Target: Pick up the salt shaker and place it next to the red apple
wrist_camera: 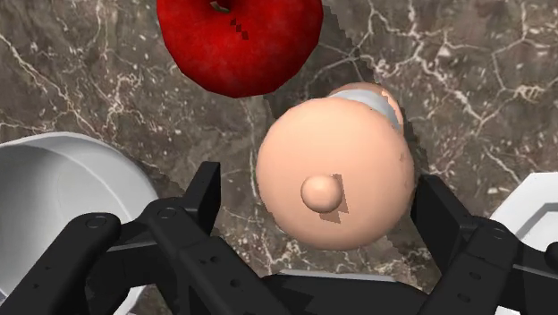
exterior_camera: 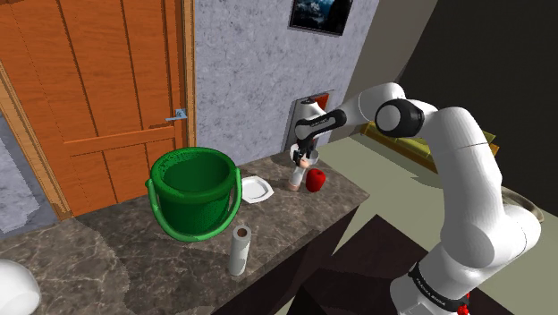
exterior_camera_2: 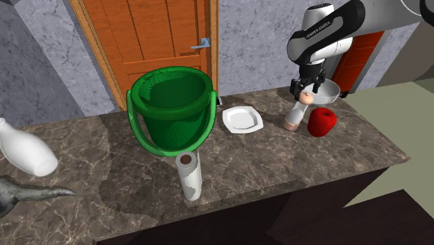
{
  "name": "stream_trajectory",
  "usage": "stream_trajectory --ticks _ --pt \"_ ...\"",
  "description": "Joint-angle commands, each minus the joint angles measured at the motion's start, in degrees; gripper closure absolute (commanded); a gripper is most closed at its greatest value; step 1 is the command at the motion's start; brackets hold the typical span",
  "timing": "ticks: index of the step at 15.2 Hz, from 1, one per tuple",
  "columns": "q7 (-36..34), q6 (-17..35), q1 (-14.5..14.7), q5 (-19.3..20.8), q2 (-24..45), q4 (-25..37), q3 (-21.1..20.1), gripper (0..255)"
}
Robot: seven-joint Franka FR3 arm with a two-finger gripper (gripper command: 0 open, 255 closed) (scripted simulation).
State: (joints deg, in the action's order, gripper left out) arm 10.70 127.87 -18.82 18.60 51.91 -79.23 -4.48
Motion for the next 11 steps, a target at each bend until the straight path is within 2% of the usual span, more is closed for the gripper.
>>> stream_trajectory --ticks 1,3,7,11 --pt "0.0 0.0 0.0 0.0 0.0 0.0 0.0 0" --pt "0.0 0.0 0.0 0.0 0.0 0.0 0.0 0" --pt "0.3 -4.2 0.4 -0.7 -4.6 -0.4 -0.7 0" --pt "0.3 -4.2 0.4 -0.7 -4.6 -0.4 -0.7 0"
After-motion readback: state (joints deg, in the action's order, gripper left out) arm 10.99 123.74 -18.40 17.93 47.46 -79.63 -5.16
